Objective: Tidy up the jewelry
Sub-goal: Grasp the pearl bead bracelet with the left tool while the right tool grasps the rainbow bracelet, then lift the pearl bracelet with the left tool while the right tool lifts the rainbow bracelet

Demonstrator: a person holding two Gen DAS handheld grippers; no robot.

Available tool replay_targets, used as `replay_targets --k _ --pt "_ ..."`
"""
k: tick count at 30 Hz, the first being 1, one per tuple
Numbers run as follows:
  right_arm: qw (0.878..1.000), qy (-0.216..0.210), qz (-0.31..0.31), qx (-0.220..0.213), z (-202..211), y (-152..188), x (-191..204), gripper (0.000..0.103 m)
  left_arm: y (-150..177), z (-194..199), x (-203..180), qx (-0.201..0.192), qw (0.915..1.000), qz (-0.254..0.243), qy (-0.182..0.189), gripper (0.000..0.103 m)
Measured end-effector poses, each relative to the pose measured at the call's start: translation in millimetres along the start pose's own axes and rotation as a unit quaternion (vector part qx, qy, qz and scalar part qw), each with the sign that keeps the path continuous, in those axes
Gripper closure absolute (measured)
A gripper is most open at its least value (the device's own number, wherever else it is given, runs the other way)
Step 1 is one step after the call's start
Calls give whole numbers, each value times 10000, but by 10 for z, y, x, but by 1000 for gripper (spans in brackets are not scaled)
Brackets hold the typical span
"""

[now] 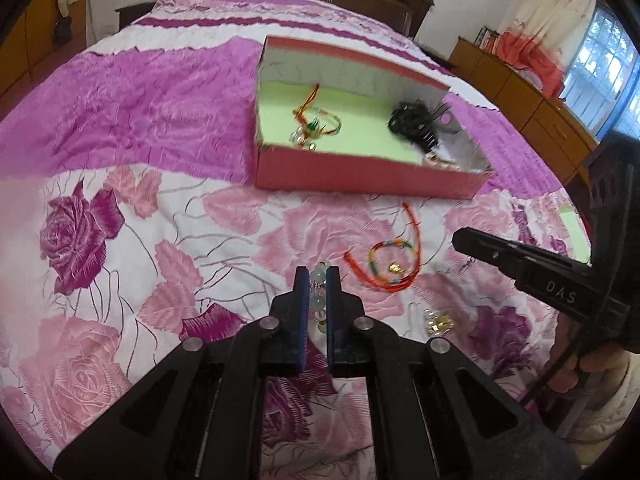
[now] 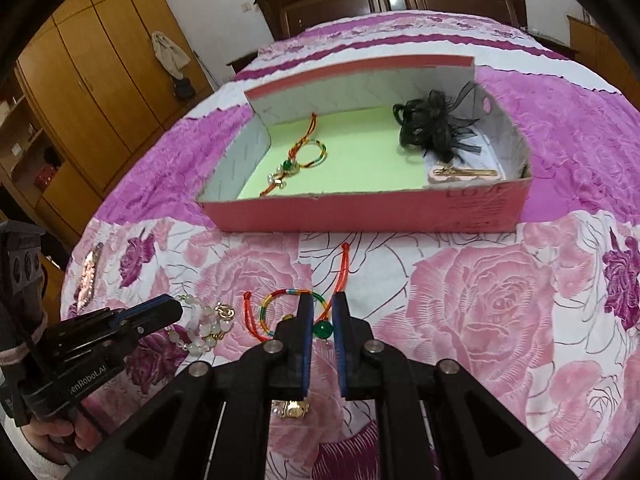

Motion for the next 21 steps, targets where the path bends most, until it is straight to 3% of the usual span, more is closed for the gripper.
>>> replay_targets --k 5,11,17,21 --pt "10000 -28 -38 -39 42 -3 -40 92 -71 121 -35 -171 9998 -21 33 103" --pt "9991 -75 -262 310 -147 111 -29 90 -113 132 -25 -245 9997 -3 4 103" --pt "9976 221 -263 601 -342 177 -55 80 -62 79 34 -172 9998 91 30 103" --pt "9961 311 -301 766 -488 187 -87 79 -58 65 60 -159 9998 143 48 103"
Point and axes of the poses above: each gripper's, at about its wrist camera, not at the fingertips, and z roughly against the way its jaws point, x to its left, y to its underside, the point moved 9 cm from there along -z, roughly the way its jaws point, and after that the axes turned 11 degrees about -y, right-handed, at the moved point
